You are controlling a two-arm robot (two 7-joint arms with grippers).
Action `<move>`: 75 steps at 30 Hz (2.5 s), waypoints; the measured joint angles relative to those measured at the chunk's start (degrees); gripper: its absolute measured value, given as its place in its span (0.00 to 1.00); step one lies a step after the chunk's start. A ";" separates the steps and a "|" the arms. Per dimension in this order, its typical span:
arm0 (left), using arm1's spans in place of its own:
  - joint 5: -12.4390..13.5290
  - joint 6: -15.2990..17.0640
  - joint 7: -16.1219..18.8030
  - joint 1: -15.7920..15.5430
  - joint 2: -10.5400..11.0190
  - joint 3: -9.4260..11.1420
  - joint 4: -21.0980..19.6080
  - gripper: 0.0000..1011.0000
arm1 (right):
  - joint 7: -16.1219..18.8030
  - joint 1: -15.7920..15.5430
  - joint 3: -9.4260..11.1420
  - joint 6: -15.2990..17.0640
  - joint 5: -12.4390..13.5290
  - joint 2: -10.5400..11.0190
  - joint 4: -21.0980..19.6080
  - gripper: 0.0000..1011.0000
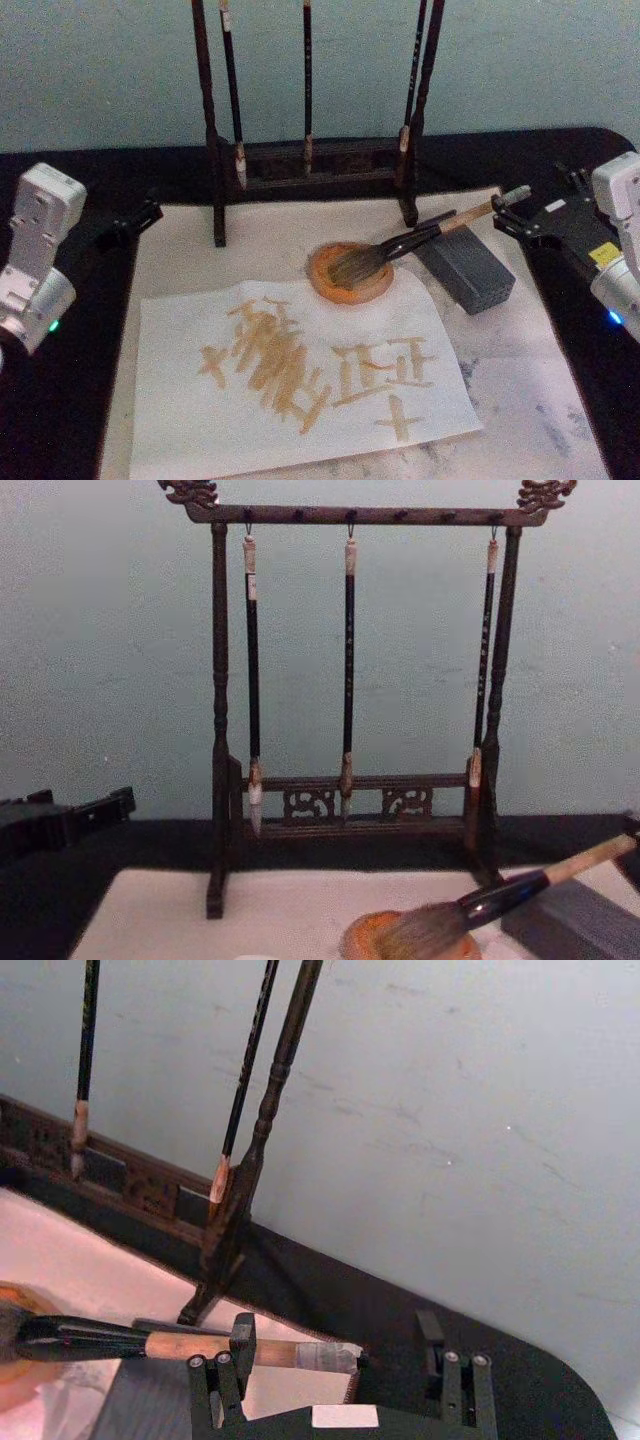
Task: Pick up the brush from the inkstone, write on the paper, then place the brush back to its original position.
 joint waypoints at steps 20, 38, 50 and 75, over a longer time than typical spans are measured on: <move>0.00 0.00 0.00 0.00 0.00 0.00 0.00 0.99 | 12.07 -6.08 8.41 3.46 17.65 -1.19 -5.28 1.00; 0.00 0.00 0.00 0.00 0.00 0.00 0.00 0.99 | 21.35 -6.23 13.84 12.64 33.77 -4.41 -2.11 1.00; 0.00 0.00 0.00 0.00 0.00 0.00 0.00 0.99 | 22.00 -6.51 13.64 14.35 38.55 -3.72 -1.27 1.00; 0.00 0.00 0.00 0.00 0.00 0.00 0.00 0.99 | 25.16 -0.27 11.87 20.03 50.15 -4.80 10.20 1.00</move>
